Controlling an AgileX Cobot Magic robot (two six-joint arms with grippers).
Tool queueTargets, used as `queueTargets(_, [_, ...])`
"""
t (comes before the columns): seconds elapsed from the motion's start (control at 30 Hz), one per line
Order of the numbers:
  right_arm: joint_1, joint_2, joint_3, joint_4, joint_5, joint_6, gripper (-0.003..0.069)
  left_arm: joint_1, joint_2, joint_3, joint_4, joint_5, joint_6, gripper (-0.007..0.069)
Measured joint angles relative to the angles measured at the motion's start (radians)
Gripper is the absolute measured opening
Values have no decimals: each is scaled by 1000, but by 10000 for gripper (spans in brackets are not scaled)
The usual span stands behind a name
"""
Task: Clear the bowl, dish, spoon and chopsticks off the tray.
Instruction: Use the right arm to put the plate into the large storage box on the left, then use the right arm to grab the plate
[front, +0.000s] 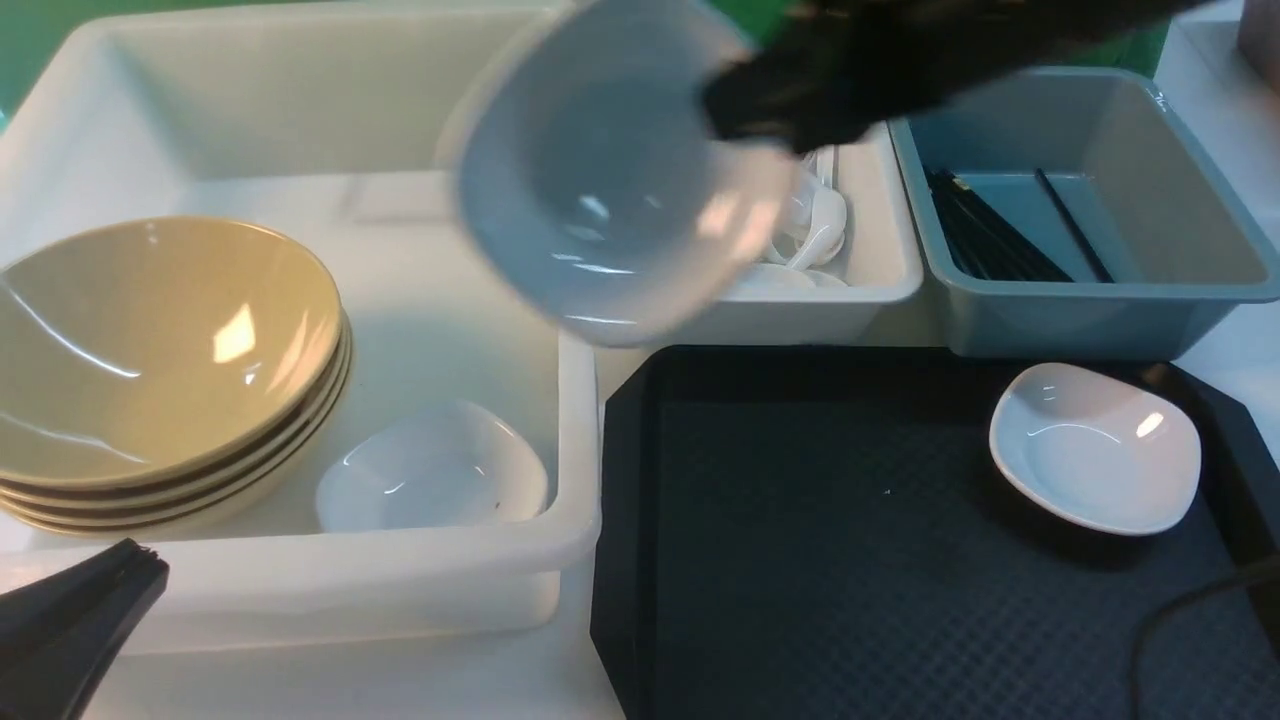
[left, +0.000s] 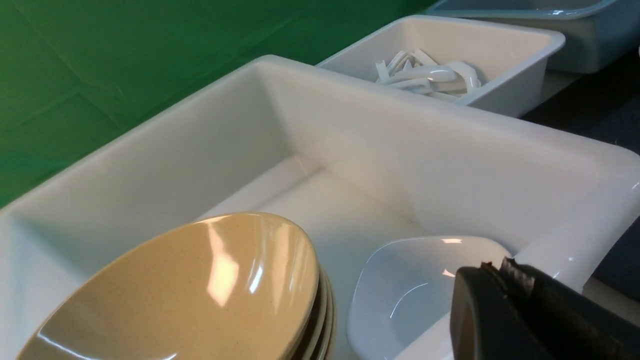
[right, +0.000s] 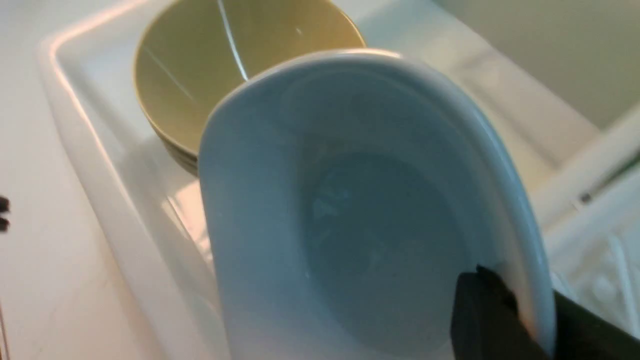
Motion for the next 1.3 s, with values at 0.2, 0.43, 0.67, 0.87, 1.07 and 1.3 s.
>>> queueTargets(0.2, [112,278,-89,6,-136,-24,64,0,0,1,0,-7,0,-8])
queueTargets(0.43, [118,461,-125,-54,-167,113,87,0,0,1,0,-7,0,-8])
queueTargets(0.67, [119,462,-162,-72,-125,170,272,0,0,1,0,-7,-1,-8])
queueTargets(0.87, [114,452,-343,-103,114,180,432,0,0,1,0,-7,-1,-8])
queueTargets(1.07, [80,360,-546,-399,356,253,428,0,0,1,1,-7,-16,-8])
queueTargets(1.3, [-166,268,-350,-624,424,362,178,0,0,9,1,-16,-16,-8])
